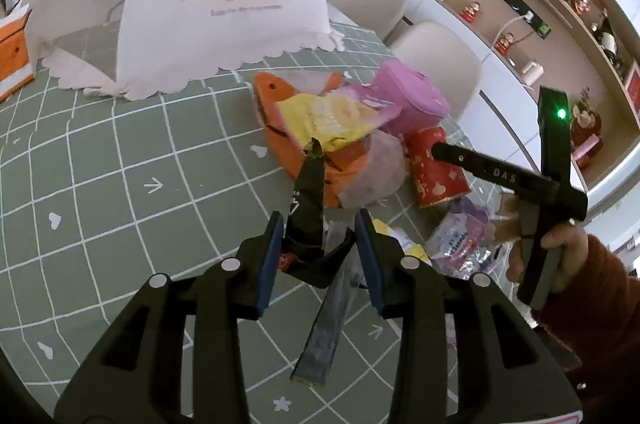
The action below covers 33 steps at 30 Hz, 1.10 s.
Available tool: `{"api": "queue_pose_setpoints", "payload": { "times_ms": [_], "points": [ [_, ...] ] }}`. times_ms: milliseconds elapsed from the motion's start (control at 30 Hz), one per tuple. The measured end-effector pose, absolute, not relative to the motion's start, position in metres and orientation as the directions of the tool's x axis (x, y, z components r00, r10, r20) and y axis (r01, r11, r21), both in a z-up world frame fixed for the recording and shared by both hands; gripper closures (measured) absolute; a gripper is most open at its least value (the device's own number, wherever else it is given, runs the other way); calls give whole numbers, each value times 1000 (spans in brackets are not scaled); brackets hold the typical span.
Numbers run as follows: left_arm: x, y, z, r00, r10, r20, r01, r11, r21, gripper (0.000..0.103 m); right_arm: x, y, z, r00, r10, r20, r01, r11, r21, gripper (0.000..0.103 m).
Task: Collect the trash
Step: 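Grasp a dark grey strip with the left tool while the right grasps the red paper cup, then carry both items to the yellow bag and open the left tool over it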
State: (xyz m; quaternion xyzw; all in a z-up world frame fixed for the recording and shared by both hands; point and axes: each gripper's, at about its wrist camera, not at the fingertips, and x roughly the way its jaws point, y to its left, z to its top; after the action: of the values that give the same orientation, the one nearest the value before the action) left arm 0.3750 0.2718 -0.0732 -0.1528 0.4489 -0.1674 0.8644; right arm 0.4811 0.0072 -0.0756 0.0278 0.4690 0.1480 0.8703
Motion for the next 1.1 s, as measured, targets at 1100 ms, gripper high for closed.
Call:
{"api": "queue_pose_setpoints", "payload": {
  "times_ms": [1100],
  "points": [
    [355, 260, -7, 639, -437, -633, 236, 894, -380, 67, 397, -25, 12, 640, 298, -708, -240, 953, 184, 52]
  ]
}}
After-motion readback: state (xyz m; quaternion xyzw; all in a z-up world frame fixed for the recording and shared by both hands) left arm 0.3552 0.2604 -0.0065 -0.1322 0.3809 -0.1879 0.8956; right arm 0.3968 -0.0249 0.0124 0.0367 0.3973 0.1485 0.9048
